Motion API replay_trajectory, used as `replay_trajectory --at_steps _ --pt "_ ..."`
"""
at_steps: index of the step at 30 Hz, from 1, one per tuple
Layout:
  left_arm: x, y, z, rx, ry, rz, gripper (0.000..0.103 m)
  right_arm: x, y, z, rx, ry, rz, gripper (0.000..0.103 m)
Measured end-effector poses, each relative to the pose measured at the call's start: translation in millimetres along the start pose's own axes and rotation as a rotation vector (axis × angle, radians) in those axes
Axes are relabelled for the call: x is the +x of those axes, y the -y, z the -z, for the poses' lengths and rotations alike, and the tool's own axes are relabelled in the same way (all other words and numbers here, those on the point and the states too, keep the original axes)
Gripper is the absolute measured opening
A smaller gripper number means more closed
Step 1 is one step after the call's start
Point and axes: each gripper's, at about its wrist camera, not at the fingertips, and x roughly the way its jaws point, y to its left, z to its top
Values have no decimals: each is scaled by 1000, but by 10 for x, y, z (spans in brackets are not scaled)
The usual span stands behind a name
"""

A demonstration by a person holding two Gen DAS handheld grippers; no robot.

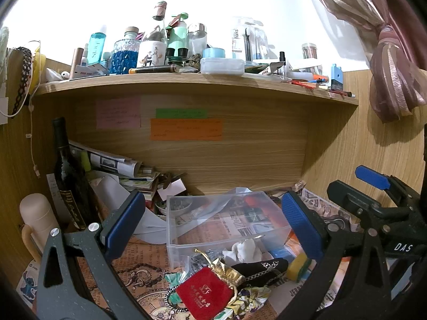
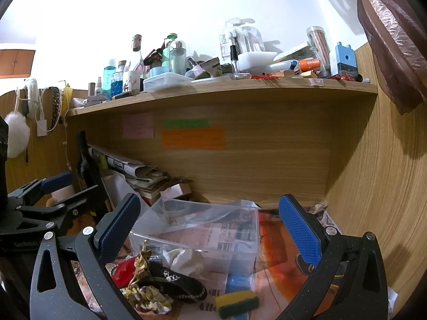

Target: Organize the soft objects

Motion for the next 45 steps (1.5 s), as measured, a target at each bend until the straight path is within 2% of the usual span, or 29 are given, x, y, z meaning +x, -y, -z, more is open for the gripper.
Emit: replay_trajectory --at_steps 45 --pt "-10 -9 11 -2 2 -1 103 -31 -53 -15 4 9 -15 103"
